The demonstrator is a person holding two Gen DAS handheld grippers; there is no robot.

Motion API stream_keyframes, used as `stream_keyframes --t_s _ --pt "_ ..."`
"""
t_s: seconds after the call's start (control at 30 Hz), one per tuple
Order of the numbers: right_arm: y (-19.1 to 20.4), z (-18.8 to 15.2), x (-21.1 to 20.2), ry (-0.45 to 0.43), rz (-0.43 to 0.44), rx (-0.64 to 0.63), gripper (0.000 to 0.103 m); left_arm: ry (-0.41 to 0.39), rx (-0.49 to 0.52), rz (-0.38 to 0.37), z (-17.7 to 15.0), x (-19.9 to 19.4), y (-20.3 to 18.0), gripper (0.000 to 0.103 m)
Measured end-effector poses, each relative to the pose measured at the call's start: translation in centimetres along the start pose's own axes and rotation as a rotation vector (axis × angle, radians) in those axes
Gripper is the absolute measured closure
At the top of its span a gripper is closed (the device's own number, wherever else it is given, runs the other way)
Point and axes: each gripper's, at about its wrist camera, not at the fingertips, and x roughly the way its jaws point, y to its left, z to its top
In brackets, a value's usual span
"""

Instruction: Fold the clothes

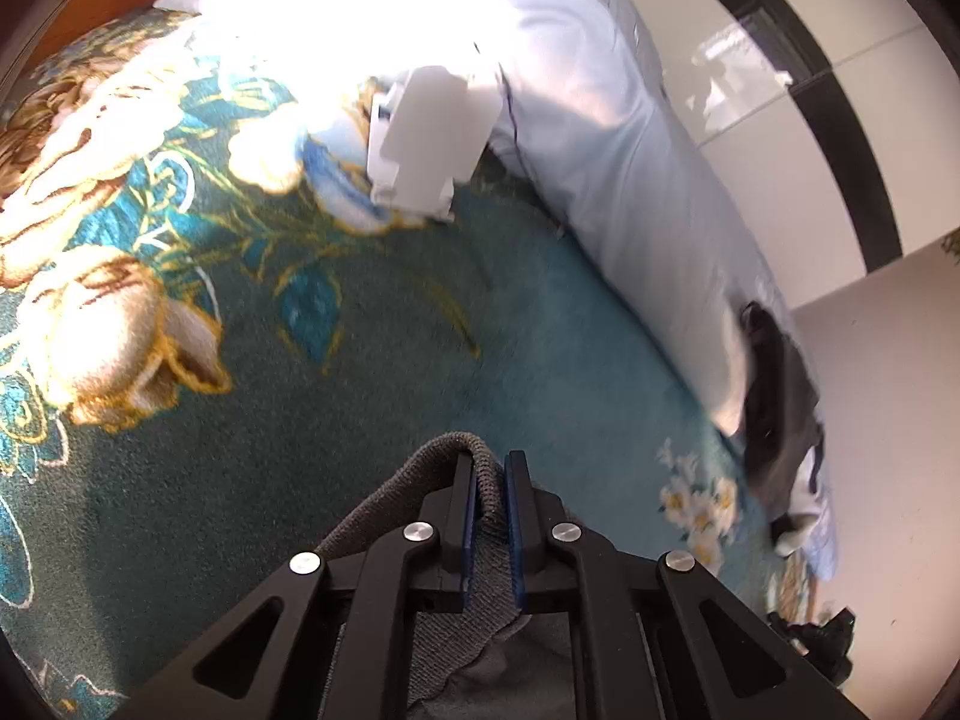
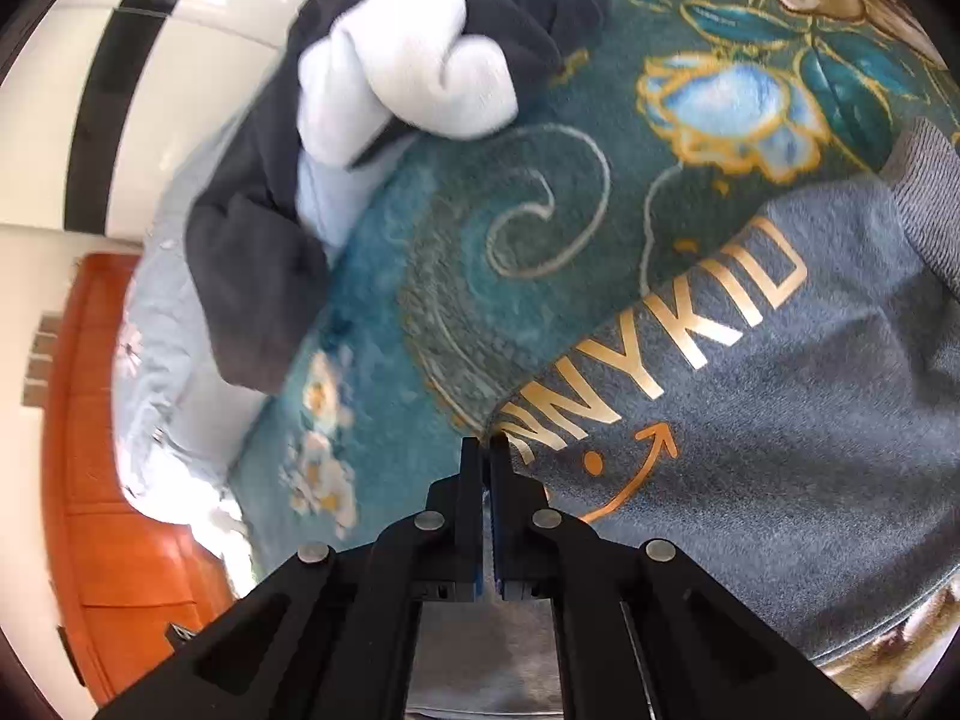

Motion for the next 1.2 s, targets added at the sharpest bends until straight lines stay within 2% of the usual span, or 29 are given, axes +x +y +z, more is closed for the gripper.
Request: stream_keyframes --t_s 0.1,0.13,0.27,0.43,0.47,0.57,0.6,0.67,0.73,0.77,0.83,0.87,0.97,1.07,1.17,1.2 --pt "0.5 0.7 -1.1 -0.066 0.073 0.005 0.101 -0.106 -0.024 -0.031 1.2 -2.3 0.1 0.094" --pt "0.7 1.0 -0.6 -0.058 0.077 0.001 0.101 -0.110 -0.028 -0.017 1.8 -2.3 0.4 0.094" --pt "0.5 1.9 3.0 0.015 0.069 0.064 0.101 -0.067 -0.052 0.061 3.1 0.1 1.5 0.094" --pt "0.7 1.7 3.6 0.018 0.070 0.029 0.097 -0.013 -0.083 0.108 3.4 2.9 2.7 0.090" --pt "0.7 1.6 2.9 0.008 0.069 0.002 0.093 -0.008 -0.096 0.102 3.5 3.0 2.9 0.090" --pt "0.9 1.2 0.2 -0.035 0.071 -0.083 0.067 -0.007 -0.118 0.092 3.7 2.6 3.4 0.085" --pt "0.7 0.9 -1.3 -0.063 0.067 -0.115 0.065 -0.006 -0.120 0.094 3.7 2.2 3.5 0.079" --pt "-0.2 -0.1 -4.6 -0.139 -0.006 -0.167 0.064 -0.008 -0.099 0.105 3.7 1.0 3.5 0.069" --pt "-1.9 -1.2 -8.0 -0.233 -0.136 -0.175 0.063 -0.022 -0.077 0.120 3.3 -0.4 3.4 0.059" --pt "-3.1 -1.8 -9.3 -0.273 -0.201 -0.157 0.062 -0.030 -0.071 0.125 2.9 -1.1 3.4 0.057" --pt "-5.4 -2.5 -10.6 -0.298 -0.284 -0.088 0.062 -0.042 -0.069 0.126 2.2 -2.1 3.5 0.053" --pt "-6.6 -2.6 -10.7 -0.294 -0.299 -0.056 0.062 -0.045 -0.073 0.122 1.8 -2.6 3.6 0.053" --pt "-9.6 -2.5 -10.2 -0.253 -0.256 0.043 0.062 -0.038 -0.109 0.096 0.3 -3.4 4.1 0.051" --pt "-10.2 -2.0 -8.9 -0.238 -0.242 0.080 0.062 -0.017 -0.135 0.068 -1.2 -4.0 4.2 0.051" --pt "-10.2 -2.2 -9.3 -0.256 -0.212 0.095 0.062 -0.017 -0.124 0.084 -2.2 -5.1 4.2 0.050" --pt "-10.4 -2.2 -9.4 -0.259 -0.202 0.097 0.071 -0.019 -0.127 0.084 -2.6 -5.6 4.3 0.050"
